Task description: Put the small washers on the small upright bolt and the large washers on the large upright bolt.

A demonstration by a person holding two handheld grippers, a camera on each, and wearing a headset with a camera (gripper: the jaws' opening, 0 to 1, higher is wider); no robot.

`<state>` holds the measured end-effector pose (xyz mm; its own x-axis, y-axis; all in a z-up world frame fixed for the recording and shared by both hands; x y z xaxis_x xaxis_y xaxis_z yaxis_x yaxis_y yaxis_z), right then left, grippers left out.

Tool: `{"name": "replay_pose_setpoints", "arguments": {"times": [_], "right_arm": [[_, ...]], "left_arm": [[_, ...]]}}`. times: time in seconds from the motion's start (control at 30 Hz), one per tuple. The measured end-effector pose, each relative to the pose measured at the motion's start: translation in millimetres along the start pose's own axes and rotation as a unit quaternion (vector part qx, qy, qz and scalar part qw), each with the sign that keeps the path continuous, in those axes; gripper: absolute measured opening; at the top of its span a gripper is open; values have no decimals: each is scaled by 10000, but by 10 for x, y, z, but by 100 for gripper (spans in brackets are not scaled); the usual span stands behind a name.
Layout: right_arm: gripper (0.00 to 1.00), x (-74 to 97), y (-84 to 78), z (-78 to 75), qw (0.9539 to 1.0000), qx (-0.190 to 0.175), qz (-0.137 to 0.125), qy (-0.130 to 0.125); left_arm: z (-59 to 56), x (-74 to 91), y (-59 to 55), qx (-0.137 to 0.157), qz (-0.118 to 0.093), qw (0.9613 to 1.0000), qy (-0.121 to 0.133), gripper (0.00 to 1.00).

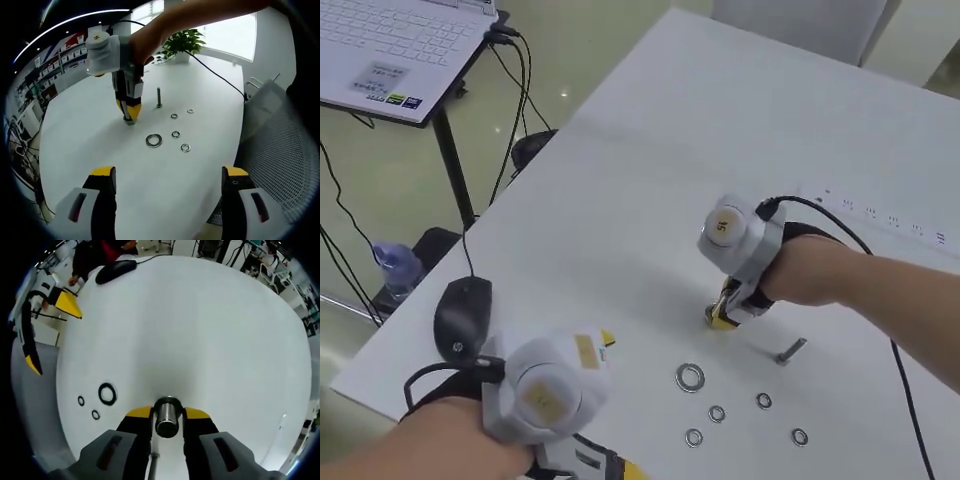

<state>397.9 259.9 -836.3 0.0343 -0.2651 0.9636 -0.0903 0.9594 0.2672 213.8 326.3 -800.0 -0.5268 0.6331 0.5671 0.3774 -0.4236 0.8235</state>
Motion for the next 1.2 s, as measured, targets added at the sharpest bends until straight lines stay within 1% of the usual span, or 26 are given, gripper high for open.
{"name": "replay_pose_setpoints", "arguments": {"times": [0.17,0.27,0.43,0.5,0.63,0.73,0.9,0.97,1.07,1.2], "right_arm": [[25,15,6,-6,10000,-45,-68,49],[34,61,46,-52,9997,-108,-214,-12],[33,156,75,-57,9996,-94,-278,-50],[33,207,78,-30,9995,-67,-304,-11],[33,306,57,15,9996,40,-271,-23],[33,385,74,45,9994,103,-326,-81],[32,512,102,110,9988,130,-444,-126],[32,538,116,151,9983,176,-542,-82],[32,575,110,187,9982,163,-558,-122],[32,614,120,310,9979,211,-610,-85]], "left_arm": [[-9,12,2,-12,19,10000,-3,87],[-11,26,6,-20,29,10000,-1,86],[-9,43,6,-52,53,10000,-6,86],[-8,52,14,-74,56,10000,-7,86],[-7,73,41,-93,54,9999,-5,86],[-14,101,81,-68,2,10000,-7,85],[-26,115,96,-125,25,9999,-13,85],[-29,120,101,-154,31,9999,-7,84],[-42,135,132,-96,-40,9999,-14,84],[-34,147,134,-130,-47,9999,9,85]]}}
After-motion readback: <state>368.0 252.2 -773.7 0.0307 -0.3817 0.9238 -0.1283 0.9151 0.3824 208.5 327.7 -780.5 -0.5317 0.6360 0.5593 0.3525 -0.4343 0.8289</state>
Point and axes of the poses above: the centre of the closed fingertips' face, and the gripper's own axes: x roughly backward along the fingers, z roughly to its left, y roughly out of its top, the point moved 3 cm from there along x, roughly backward along the fingers, and after that the axes turned 7 degrees about -z, right-handed, at the moved point
